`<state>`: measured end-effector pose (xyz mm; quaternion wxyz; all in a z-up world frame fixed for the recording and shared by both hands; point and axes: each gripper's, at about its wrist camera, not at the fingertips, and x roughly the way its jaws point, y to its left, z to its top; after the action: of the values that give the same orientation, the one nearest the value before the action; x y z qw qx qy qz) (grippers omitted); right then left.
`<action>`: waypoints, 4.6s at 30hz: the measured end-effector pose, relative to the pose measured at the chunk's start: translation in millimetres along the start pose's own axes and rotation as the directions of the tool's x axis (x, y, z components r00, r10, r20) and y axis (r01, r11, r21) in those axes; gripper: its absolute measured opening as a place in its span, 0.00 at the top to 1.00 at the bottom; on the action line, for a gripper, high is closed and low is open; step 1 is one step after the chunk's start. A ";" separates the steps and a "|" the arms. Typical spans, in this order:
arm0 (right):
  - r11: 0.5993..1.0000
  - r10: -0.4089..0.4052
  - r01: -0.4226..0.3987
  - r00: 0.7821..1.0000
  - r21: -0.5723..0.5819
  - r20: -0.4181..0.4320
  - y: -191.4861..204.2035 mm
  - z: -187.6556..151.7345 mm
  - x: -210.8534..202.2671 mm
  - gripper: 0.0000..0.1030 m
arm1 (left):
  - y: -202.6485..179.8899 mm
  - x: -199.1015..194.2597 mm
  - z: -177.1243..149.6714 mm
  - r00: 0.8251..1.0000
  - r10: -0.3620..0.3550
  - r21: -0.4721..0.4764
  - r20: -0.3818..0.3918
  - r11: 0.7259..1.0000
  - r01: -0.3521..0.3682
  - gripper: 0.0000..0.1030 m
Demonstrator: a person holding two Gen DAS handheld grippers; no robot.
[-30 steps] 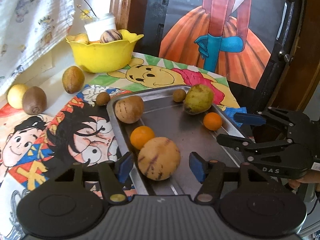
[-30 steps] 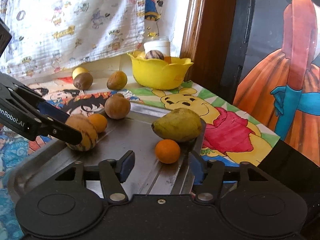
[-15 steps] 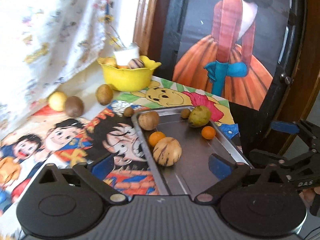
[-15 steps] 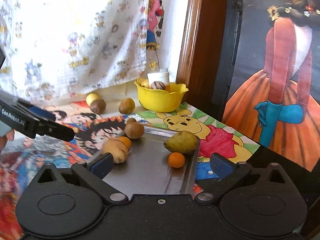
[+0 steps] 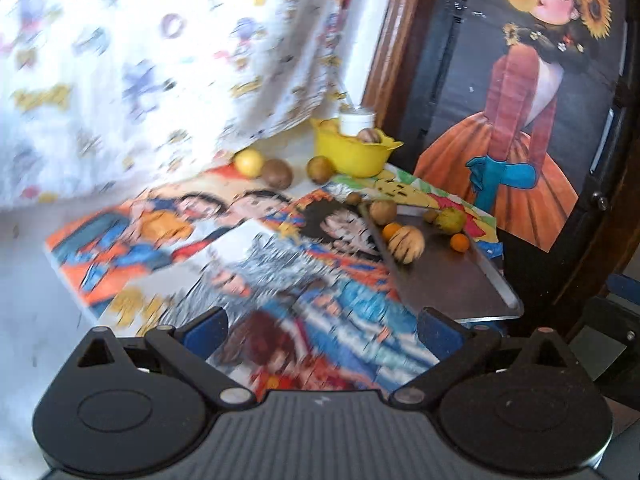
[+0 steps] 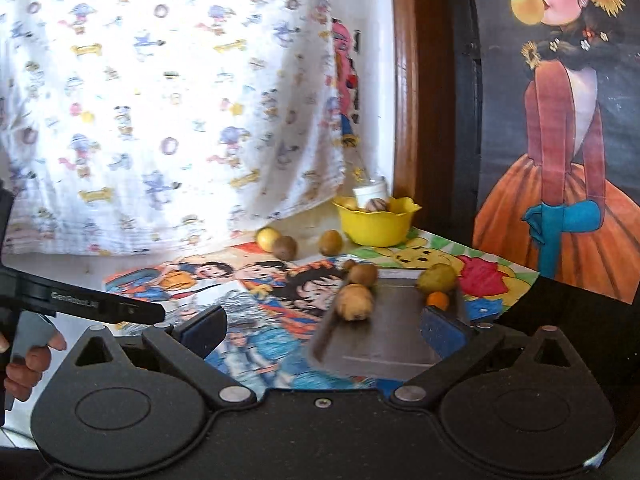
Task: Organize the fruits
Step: 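Withdraw both tools from the tray toward the remaining fruits, then grasp the brown kiwi with left tool while right tool grasps a brown oval fruit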
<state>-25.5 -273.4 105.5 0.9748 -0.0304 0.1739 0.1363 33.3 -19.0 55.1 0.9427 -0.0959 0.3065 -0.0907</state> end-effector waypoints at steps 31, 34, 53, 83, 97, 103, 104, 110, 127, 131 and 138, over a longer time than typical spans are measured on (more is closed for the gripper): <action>0.955 0.256 -0.157 0.863 0.251 -0.436 -133.5 51.5 139.5 0.00 | -41.5 99.2 127.5 0.885 0.281 -0.149 -0.371 0.923 -0.355 0.00; 0.951 0.281 -0.195 0.870 0.242 -0.406 -137.8 88.1 143.3 0.00 | -53.8 86.1 156.8 0.886 0.290 -0.186 -0.360 0.909 -0.374 0.00; 0.968 0.128 -0.031 0.913 0.247 -0.387 -130.7 162.0 280.6 0.00 | 18.1 194.4 221.6 0.945 0.228 -0.058 -0.236 0.967 -0.248 0.00; 0.931 0.214 -0.050 0.876 0.360 -0.432 -87.4 111.4 531.1 0.17 | 71.4 358.7 198.8 0.965 0.068 -0.030 -0.253 0.997 -0.078 0.13; 0.913 0.217 -0.022 0.873 0.408 -0.438 -82.8 105.7 557.3 0.27 | 76.2 365.1 201.3 0.968 0.055 -0.095 -0.245 0.992 -0.080 0.25; 0.912 0.213 -0.012 0.869 0.411 -0.446 -79.2 101.2 567.3 0.32 | 77.9 368.9 200.1 0.966 0.043 -0.134 -0.256 0.988 -0.079 0.32; 0.912 0.212 -0.011 0.868 0.410 -0.448 -78.7 100.3 568.9 0.33 | 78.5 369.5 199.9 0.966 0.039 -0.143 -0.257 0.987 -0.078 0.32; 0.913 0.207 -0.001 0.864 0.409 -0.459 -78.3 93.6 573.2 0.38 | 80.0 371.8 198.4 0.966 0.026 -0.177 -0.259 0.982 -0.074 0.35; 0.906 0.216 -0.007 0.867 0.423 -0.448 -78.7 89.0 573.8 0.45 | 82.3 382.5 204.5 0.965 0.033 -0.258 -0.262 0.961 -0.103 0.36; 0.904 0.223 -0.012 0.866 0.427 -0.447 -80.1 89.9 571.3 0.45 | 81.0 381.2 202.8 0.966 0.027 -0.274 -0.257 0.957 -0.100 0.44; 0.892 0.250 -0.024 0.859 0.452 -0.447 -87.1 91.2 561.7 0.45 | 78.1 374.8 197.3 0.969 0.029 -0.267 -0.246 0.959 -0.096 0.45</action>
<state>535.6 -204.0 -3.1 0.8671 0.1645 0.4446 0.1531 457.7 -5.0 -16.9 0.8785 -0.2054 0.4305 -0.0278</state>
